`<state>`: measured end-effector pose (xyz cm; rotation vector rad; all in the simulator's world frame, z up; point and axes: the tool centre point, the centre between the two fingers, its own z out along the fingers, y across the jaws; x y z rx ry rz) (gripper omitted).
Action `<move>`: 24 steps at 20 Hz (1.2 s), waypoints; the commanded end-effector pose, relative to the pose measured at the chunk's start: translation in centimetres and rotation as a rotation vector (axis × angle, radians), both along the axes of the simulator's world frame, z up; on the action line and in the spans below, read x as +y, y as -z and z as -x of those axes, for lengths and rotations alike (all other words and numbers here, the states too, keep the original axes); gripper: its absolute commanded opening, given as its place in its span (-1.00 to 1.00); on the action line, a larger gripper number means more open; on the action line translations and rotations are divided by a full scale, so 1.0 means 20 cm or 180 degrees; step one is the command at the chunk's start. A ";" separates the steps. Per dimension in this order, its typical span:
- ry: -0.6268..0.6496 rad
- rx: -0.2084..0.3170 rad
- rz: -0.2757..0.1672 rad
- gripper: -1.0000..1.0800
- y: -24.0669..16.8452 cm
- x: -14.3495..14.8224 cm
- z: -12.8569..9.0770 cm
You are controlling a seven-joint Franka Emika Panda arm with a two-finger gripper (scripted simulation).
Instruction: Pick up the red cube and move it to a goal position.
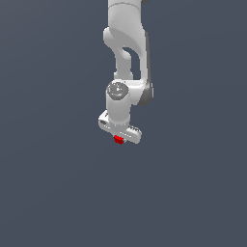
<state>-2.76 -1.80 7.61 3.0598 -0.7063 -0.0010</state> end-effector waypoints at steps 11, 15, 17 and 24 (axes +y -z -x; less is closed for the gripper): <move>0.0001 -0.0003 0.0003 -1.00 -0.51 0.17 -0.31; 0.0001 -0.0003 0.0001 -1.00 -0.65 0.22 -0.40; 0.0001 -0.0003 0.0001 -1.00 -0.70 0.24 -0.44; 0.0001 -0.0003 -0.0001 -1.00 -0.83 0.28 -0.53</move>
